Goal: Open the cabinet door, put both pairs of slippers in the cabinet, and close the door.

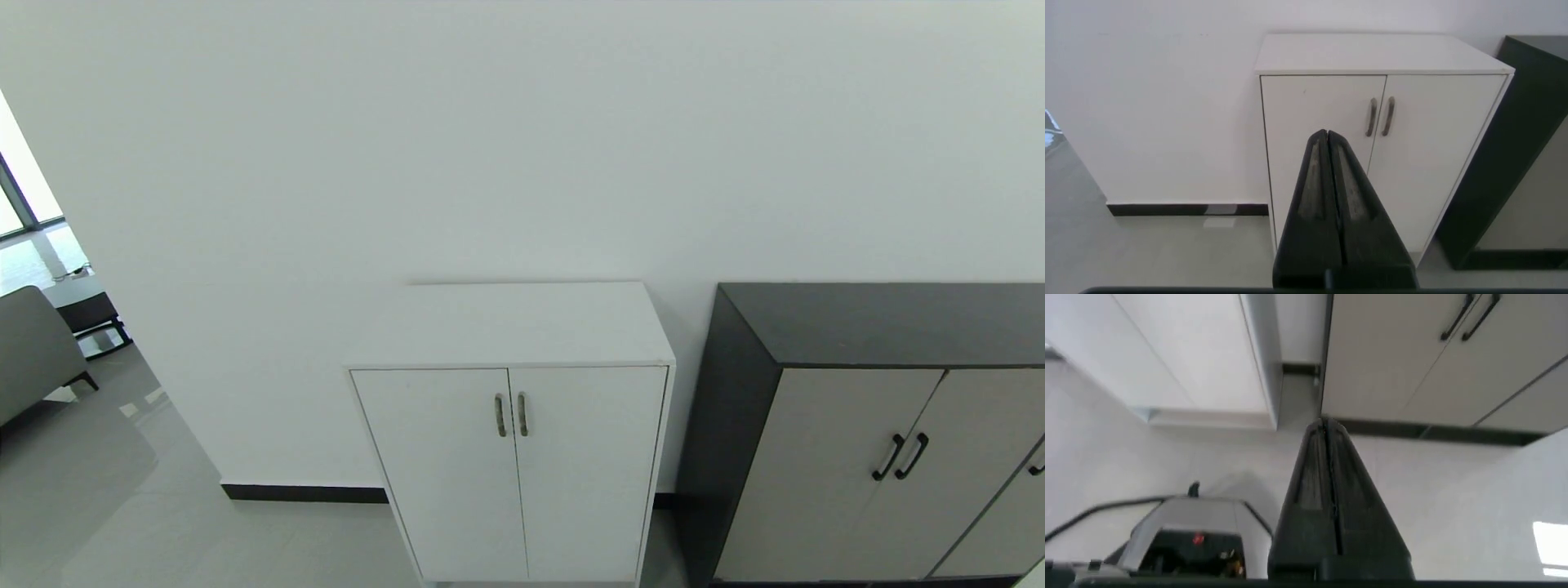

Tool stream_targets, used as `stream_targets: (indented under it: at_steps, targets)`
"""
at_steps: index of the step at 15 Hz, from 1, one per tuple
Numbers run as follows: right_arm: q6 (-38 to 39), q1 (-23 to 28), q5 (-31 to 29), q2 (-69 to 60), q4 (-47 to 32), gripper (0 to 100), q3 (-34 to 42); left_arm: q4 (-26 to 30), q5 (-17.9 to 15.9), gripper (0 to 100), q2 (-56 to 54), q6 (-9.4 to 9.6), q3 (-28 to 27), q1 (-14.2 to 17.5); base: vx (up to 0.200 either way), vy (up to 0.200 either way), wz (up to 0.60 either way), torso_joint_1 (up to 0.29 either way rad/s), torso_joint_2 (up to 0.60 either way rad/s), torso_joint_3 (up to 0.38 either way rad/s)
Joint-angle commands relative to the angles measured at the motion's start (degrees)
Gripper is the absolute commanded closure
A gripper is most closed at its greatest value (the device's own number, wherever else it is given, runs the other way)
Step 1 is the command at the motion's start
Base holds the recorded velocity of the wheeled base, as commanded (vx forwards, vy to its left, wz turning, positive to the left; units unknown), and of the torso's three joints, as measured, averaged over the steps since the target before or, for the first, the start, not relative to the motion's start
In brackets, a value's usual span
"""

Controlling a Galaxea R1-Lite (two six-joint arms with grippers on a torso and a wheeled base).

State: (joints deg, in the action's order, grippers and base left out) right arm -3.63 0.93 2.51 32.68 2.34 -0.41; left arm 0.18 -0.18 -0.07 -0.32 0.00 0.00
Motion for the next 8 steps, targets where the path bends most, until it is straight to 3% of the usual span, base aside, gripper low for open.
stream_targets:
  at_steps: [1,4,7,8]
  targets:
    - [0.0,-0.8,-0.8,-6.3,-0.1,100,0.0,0.0,0.0,100,0.1,-0.03,0.0,0.0,0.0,0.0,0.0,0.0,0.0,0.0]
    - [0.5,-7.3,-2.6,-9.9,-0.2,100,0.0,0.0,0.0,100,0.1,-0.03,0.0,0.0,0.0,0.0,0.0,0.0,0.0,0.0]
    - [2.1,-17.1,-11.2,-11.8,-2.1,100,-0.6,0.0,0.1,100,0.1,-0.03,0.0,0.0,0.0,0.0,0.0,0.0,0.0,0.0]
    - [1.4,-16.6,-10.9,-13.8,-2.7,100,-0.9,0.0,0.1,100,0.1,-0.03,0.0,0.0,0.0,0.0,0.0,0.0,0.0,0.0]
